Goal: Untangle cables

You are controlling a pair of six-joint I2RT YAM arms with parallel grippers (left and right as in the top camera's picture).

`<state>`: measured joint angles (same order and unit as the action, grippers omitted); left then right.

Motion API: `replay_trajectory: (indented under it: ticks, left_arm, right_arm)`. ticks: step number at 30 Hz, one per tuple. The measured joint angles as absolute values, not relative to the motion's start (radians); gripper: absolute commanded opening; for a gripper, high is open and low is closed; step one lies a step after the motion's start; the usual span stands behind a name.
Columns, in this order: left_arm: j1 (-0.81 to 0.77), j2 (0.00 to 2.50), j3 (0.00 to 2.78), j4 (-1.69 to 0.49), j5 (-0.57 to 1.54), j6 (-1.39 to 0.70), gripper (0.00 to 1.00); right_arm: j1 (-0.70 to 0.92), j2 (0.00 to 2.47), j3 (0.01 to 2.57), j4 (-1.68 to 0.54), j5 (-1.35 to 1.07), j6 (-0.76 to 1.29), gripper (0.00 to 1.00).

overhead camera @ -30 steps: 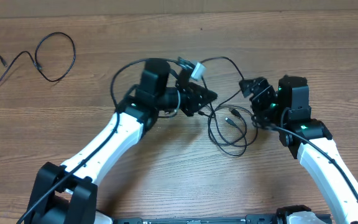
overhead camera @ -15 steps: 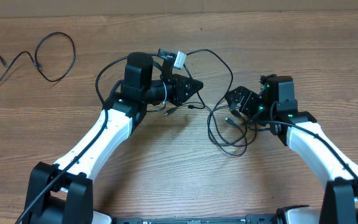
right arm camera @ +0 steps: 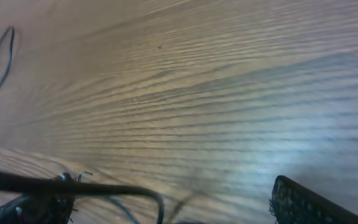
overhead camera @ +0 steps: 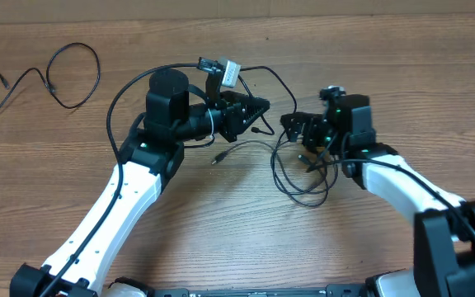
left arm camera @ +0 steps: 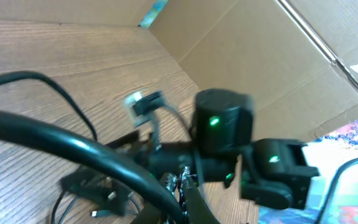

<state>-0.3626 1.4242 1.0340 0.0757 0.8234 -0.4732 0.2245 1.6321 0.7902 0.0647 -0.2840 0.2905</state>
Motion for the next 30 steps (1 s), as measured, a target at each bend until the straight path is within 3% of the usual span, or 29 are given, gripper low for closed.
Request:
replay_trajectory:
  ticks: [2, 3, 6, 13, 18, 30]
  left_arm:
    - [-0.363, 1.423, 1.034, 0.075, 0.823, -0.473, 0.04]
    - [-0.363, 1.423, 1.034, 0.075, 0.823, -0.473, 0.04]
    - [-0.363, 1.422, 1.034, 0.075, 0.823, -0.477, 0.04]
    - [-0.347, 1.422, 1.034, 0.064, 0.824, -0.479, 0.04]
    - [-0.317, 1.421, 1.036, -0.059, 0.789, -0.456, 0.04]
    - [-0.312, 1.419, 1.037, -0.212, 0.619, -0.385, 0.04]
  right_arm:
    - [0.254, 1.662, 0.79, 0.092, -0.276, 0.276, 0.67]
    - [0.269, 1.672, 0.79, 0.105, -0.273, 0.265, 0.47]
    - [0.308, 1.688, 0.791, 0.184, -0.265, 0.239, 0.04]
    - [0.323, 1.688, 0.791, 0.217, -0.228, 0.224, 0.04]
    - [0.292, 1.651, 0.813, 0.197, -0.226, 0.249, 0.04]
    - [0.262, 1.247, 0.973, 0.201, -0.397, 0.258, 0.04]
